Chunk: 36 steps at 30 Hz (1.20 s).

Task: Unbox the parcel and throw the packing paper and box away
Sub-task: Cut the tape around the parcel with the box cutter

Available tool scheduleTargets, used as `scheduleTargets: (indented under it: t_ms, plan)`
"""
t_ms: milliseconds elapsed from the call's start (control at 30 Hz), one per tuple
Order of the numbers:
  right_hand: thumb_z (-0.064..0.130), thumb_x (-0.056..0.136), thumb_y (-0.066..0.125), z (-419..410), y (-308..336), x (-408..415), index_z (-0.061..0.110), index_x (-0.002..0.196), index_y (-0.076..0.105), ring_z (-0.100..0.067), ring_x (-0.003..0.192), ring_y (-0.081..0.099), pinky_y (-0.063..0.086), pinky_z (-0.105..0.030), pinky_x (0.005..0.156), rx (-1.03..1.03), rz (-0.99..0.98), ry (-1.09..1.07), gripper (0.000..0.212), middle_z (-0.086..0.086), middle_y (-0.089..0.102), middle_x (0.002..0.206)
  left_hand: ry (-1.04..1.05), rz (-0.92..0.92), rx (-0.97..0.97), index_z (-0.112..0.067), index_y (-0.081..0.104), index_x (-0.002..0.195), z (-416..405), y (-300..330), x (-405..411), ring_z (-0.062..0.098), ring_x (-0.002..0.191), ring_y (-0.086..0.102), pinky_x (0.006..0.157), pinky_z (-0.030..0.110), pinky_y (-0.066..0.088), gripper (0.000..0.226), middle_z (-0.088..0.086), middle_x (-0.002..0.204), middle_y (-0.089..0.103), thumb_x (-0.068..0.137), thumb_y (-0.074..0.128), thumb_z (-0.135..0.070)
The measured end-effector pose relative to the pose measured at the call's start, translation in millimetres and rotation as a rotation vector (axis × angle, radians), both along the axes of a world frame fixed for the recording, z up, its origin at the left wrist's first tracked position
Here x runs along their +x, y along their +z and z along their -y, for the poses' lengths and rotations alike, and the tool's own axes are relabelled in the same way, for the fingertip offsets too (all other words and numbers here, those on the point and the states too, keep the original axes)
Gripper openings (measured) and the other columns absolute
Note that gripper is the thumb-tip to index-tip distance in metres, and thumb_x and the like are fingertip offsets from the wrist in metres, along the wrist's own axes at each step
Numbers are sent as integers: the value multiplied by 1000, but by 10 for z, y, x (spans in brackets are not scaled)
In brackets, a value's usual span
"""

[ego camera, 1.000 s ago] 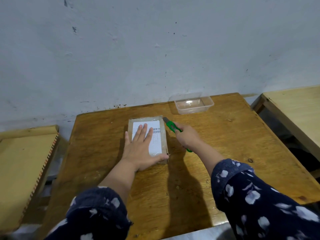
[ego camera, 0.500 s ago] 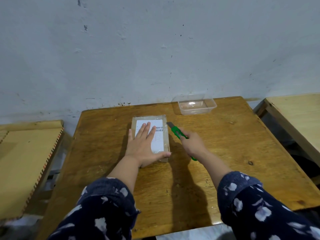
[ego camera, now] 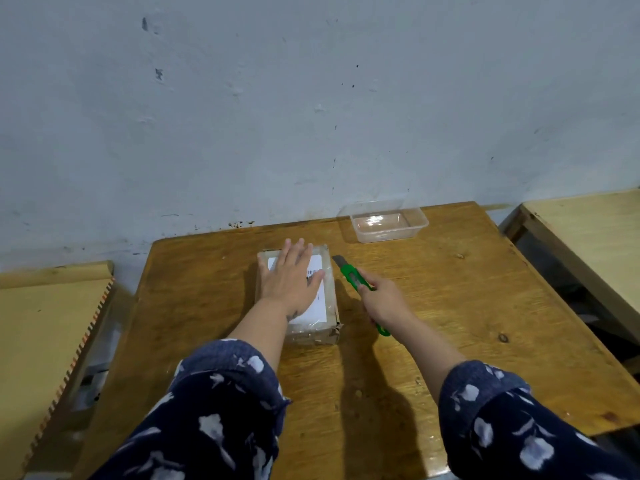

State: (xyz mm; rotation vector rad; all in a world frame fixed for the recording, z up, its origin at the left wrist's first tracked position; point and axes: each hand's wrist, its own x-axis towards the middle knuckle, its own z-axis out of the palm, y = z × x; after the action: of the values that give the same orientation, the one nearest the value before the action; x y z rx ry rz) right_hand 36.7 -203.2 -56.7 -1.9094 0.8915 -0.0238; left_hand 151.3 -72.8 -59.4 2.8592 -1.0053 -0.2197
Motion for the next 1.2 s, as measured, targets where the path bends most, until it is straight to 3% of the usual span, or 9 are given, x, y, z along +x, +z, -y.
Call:
scheduleTargets:
  t_ms: [133, 267, 467, 600, 767, 1000, 1200]
  plan:
    - [22, 99, 44, -6, 5, 71, 36, 140, 42, -12, 57, 51, 41, -26, 48, 35, 24, -1, 44, -1, 56, 91, -83, -12, 8, -26, 3, 154, 63, -31, 131, 13, 148, -11, 114, 61, -6, 62, -7, 162, -2, 99, 15, -54]
    - [23, 98, 45, -21, 14, 105, 38, 138, 45, -15, 52, 48, 41, -27, 46, 83, 40, -22, 42, 3, 54, 68, -81, -22, -18, -27, 6, 153, 70, -112, 162, 12, 148, -9, 115, 60, -5, 61, -9, 162, 3, 99, 15, -52]
    - [22, 97, 46, 21, 30, 117, 37, 137, 46, -13, 53, 48, 39, -26, 46, 68, 38, -11, 42, 5, 53, 68, -81, -13, -64, -27, 8, 153, 63, -128, 159, 11, 148, -6, 115, 59, -5, 59, -9, 161, 8, 100, 15, -50]
    - [23, 98, 46, 55, 29, 151, 38, 136, 47, -13, 54, 50, 40, -26, 47, 59, 15, 11, 42, 4, 53, 71, -63, -27, -114, -28, 21, 150, 65, -114, 180, 13, 148, 5, 115, 58, -4, 52, -8, 159, 20, 101, 23, -46]
    - [21, 97, 48, 89, 1, 120, 38, 134, 50, -12, 56, 50, 39, -26, 46, 75, 29, 10, 41, 7, 55, 73, 9, -83, -214, -30, 43, 134, 155, -57, 250, 13, 136, 36, 115, 60, 2, 36, -9, 142, 45, 102, 29, -40]
    - [20, 97, 48, 112, -18, 86, 38, 135, 49, -11, 54, 49, 40, -28, 48, 63, 51, 0, 42, 11, 53, 73, 117, -95, -299, -31, 53, 117, 262, -40, 268, 13, 124, 47, 115, 59, 3, 24, -12, 126, 55, 101, 37, -38]
    - [20, 98, 47, 75, -21, 84, 37, 137, 46, -9, 53, 47, 38, -22, 44, 61, 79, 17, 43, 13, 48, 72, 194, -45, -417, -33, 56, 95, 290, -67, 167, 13, 105, 57, 116, 54, 2, 11, -14, 101, 62, 98, 46, -35]
